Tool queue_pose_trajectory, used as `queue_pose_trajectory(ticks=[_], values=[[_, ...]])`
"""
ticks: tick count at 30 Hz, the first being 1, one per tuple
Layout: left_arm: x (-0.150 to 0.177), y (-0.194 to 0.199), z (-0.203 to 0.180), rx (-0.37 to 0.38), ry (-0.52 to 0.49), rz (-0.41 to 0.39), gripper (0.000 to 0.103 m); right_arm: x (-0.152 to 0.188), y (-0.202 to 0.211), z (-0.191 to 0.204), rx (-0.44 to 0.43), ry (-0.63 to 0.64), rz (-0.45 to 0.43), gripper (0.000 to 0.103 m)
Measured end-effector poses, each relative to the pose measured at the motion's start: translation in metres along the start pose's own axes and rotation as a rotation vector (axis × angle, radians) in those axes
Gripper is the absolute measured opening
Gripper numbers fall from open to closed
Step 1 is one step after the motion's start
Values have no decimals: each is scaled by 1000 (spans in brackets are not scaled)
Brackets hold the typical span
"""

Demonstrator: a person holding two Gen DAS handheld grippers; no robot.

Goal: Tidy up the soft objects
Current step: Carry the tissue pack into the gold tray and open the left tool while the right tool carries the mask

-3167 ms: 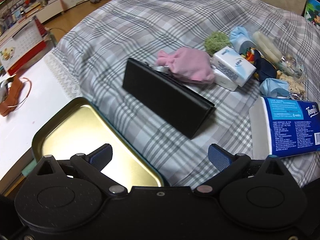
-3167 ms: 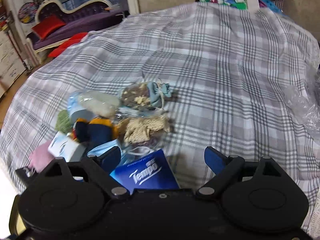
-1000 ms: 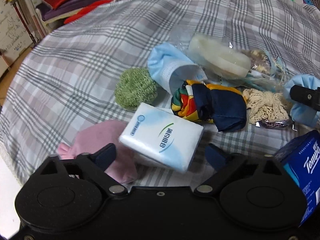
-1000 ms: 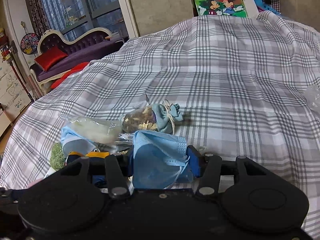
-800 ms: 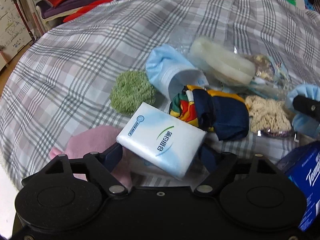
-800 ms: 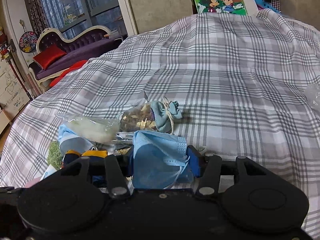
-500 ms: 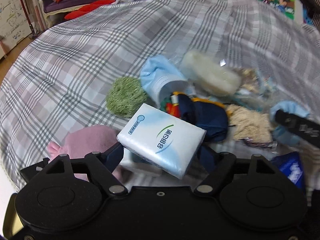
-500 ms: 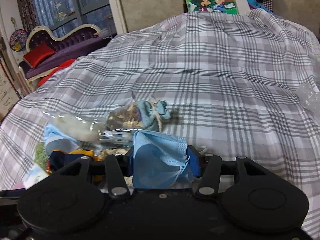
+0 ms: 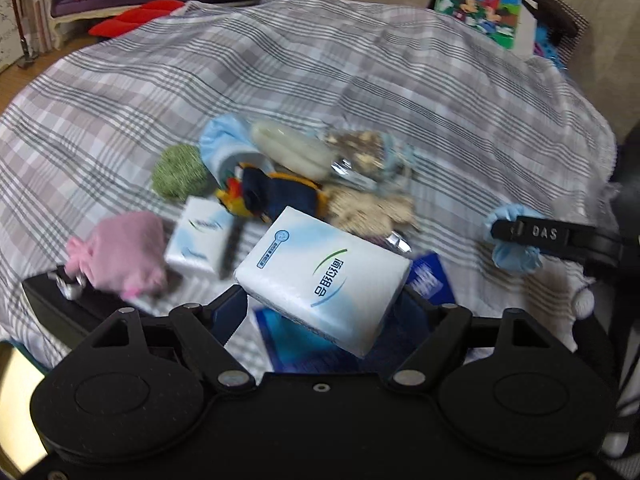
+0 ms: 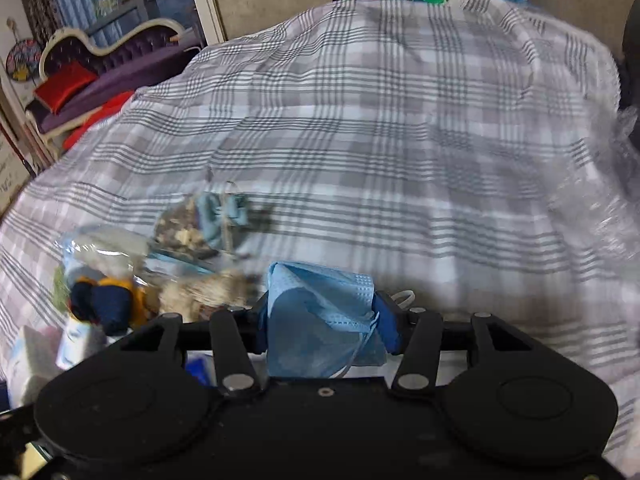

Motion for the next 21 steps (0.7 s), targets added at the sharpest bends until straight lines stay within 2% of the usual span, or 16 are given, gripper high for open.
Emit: queue_pose_trajectory(ticks=[4,11,16,21], values=[[16,20,-13,19,2,20,76,4,19,-3,-56,101,50,50],[48,53,-18,8,17,49,76,36,63,10,-148,243,141,50],[72,75,-7,-17,55,62,76,58,98,31,-230,297,160,50],[95,95,19,-54,136,70,76,77,132,62,-330,342,185,50]])
Point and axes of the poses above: each gripper's, at about its wrist camera, not at the fingertips, and y roughly against the way its jaws point, z to its left, x to its underside, the point moved 7 cm from there along -y, roughly the way its jaws point, and after that the axes turned 15 degrees about -z, right-handed, at the moved point
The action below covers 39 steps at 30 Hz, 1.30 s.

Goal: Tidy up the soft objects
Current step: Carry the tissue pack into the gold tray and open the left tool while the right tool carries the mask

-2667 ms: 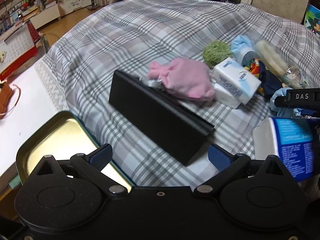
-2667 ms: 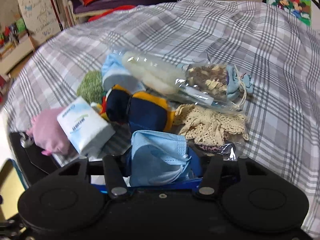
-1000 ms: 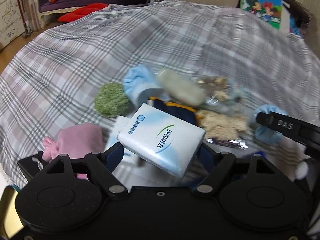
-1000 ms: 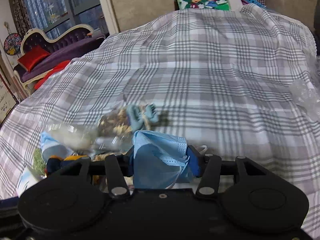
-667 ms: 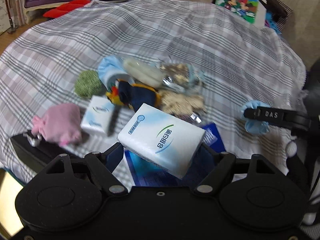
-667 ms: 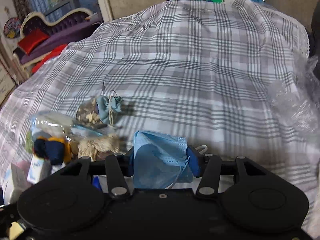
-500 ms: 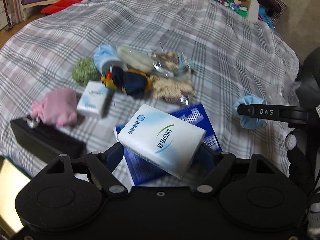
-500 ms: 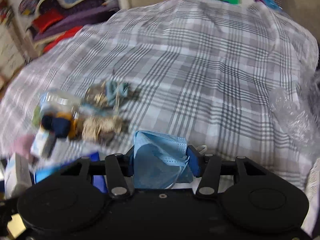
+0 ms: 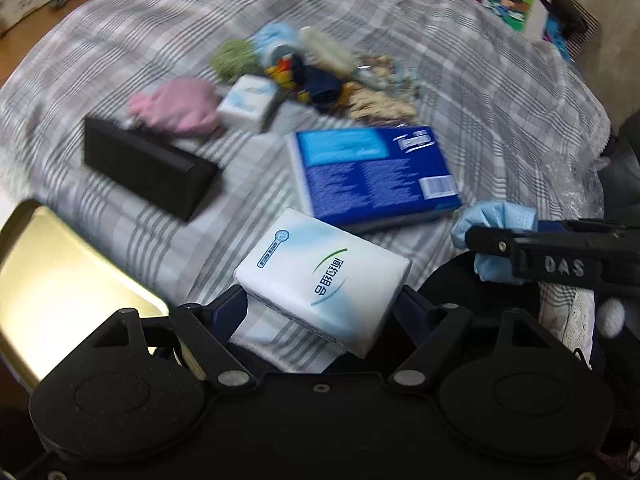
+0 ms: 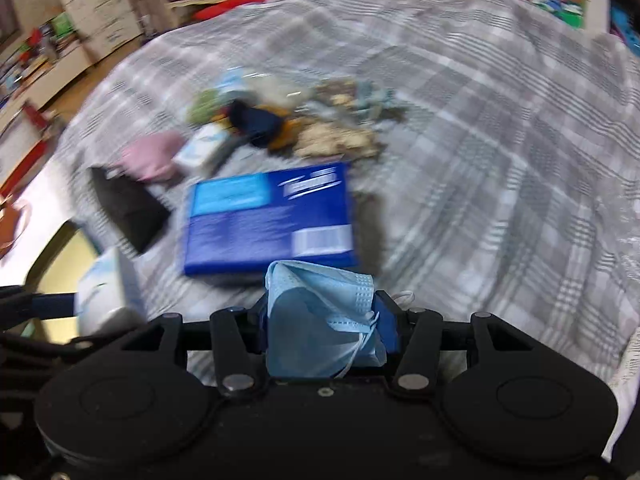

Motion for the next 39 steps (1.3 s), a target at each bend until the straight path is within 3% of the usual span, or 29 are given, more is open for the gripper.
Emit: queue_pose_trajectory(ticks=[13,18,25,28,30,32,39], values=[[31,25,139,-241,230,5,76,34,-4,162,-255,145,101,50],[34,22,208,-335,311,34,76,44,-17,222,-287,203,129,50],[26,12,298,-469,379,75,76,46,-41,269,-291,229,159,50],[27,2,324,-489,385,79,76,46,-52,279,-287,237,175,50],[31,-3,331,-452,464,77,75,46,-61,286,-280,241,180,50],[31,-2,329,-426,474,69,76,47,-69,291,-271,241,186,50],[33,1,339,-493,493,59,77,50,-91,305,-278,204,215,51]])
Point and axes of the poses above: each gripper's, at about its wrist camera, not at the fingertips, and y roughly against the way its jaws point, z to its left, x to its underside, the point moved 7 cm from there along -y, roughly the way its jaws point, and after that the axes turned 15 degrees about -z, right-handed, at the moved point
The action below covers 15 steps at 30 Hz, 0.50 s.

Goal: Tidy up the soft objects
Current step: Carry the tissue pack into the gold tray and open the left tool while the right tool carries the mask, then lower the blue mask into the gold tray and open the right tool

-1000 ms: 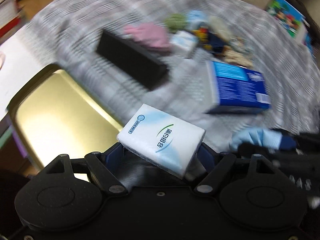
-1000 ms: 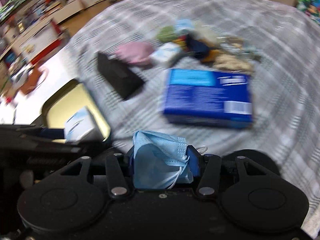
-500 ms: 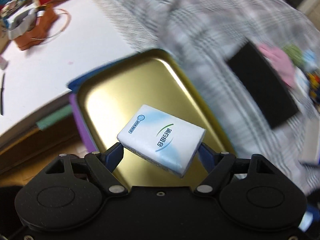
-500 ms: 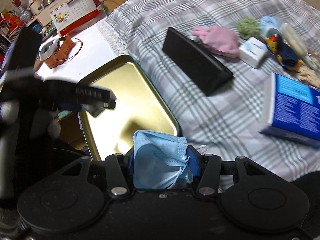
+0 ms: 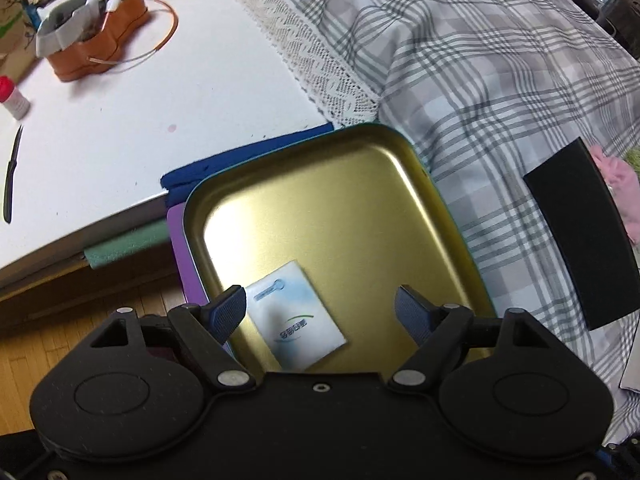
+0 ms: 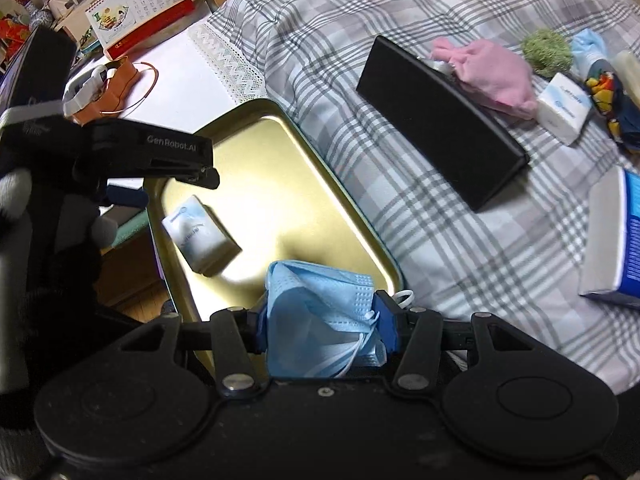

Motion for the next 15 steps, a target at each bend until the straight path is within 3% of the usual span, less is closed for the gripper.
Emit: queue_pose_trajectory(ticks=[2,5,15], values=[[2,-3,2,-9,9,11,77,-2,-6,3,-12,-11,1,52],[5,-4,2,-21,3,14,77,-7,-8,8,-39,-29,-21,62],[9,-5,-2,-22,-16,18,77,-8,-5,-1,-46,-62,-38,66]])
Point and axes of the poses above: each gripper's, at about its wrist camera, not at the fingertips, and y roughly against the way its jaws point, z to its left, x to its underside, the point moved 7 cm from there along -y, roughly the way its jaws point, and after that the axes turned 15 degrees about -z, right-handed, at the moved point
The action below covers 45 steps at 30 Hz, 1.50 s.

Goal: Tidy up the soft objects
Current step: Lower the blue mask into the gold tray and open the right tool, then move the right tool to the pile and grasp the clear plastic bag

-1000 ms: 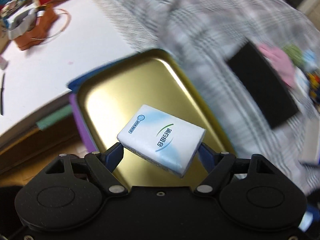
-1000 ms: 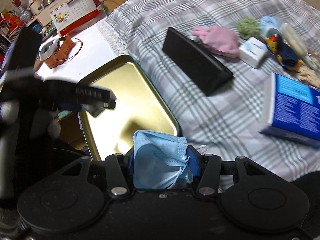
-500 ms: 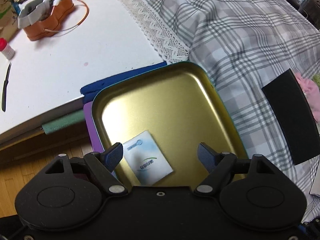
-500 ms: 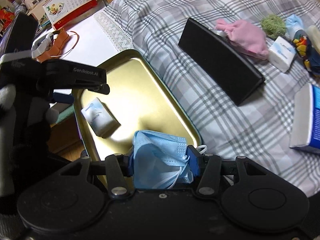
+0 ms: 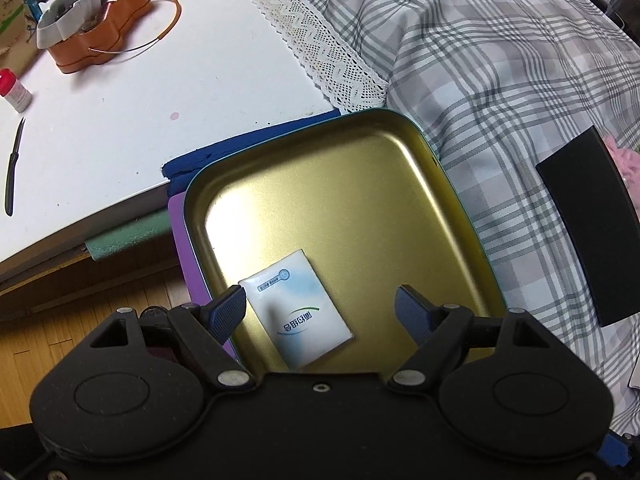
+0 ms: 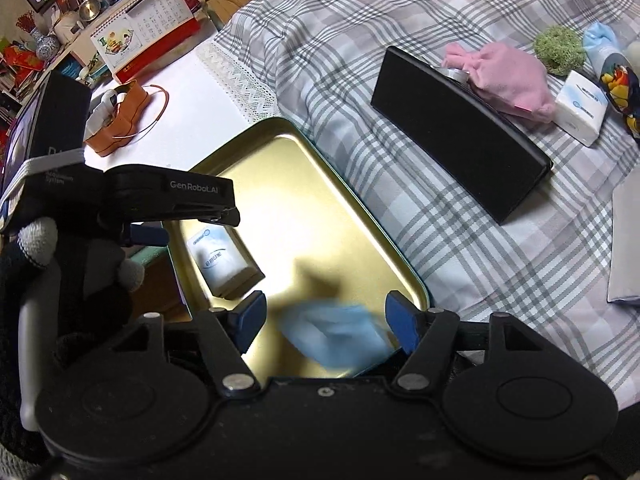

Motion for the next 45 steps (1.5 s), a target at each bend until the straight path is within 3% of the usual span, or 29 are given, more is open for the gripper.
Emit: queue_pose_trajectory(ticks=[9,24,30,37,45], values=[[2,2,-1,-6,-11,-5,77,7,1,-8,42,18,7,66],[7,21,-10,-20,-82,-84,77,20,12,-24,57,6,16,66],[14,28,-19,13,-100,-94,77,24,26,-35,56,-4,16,66],[31,36,-39,70,-137,-91,77,21,62,-74,80,-38,-26,66],[56,55,-89,118,-257,-122,77,-4,116,-159,192,-154,-138,69]])
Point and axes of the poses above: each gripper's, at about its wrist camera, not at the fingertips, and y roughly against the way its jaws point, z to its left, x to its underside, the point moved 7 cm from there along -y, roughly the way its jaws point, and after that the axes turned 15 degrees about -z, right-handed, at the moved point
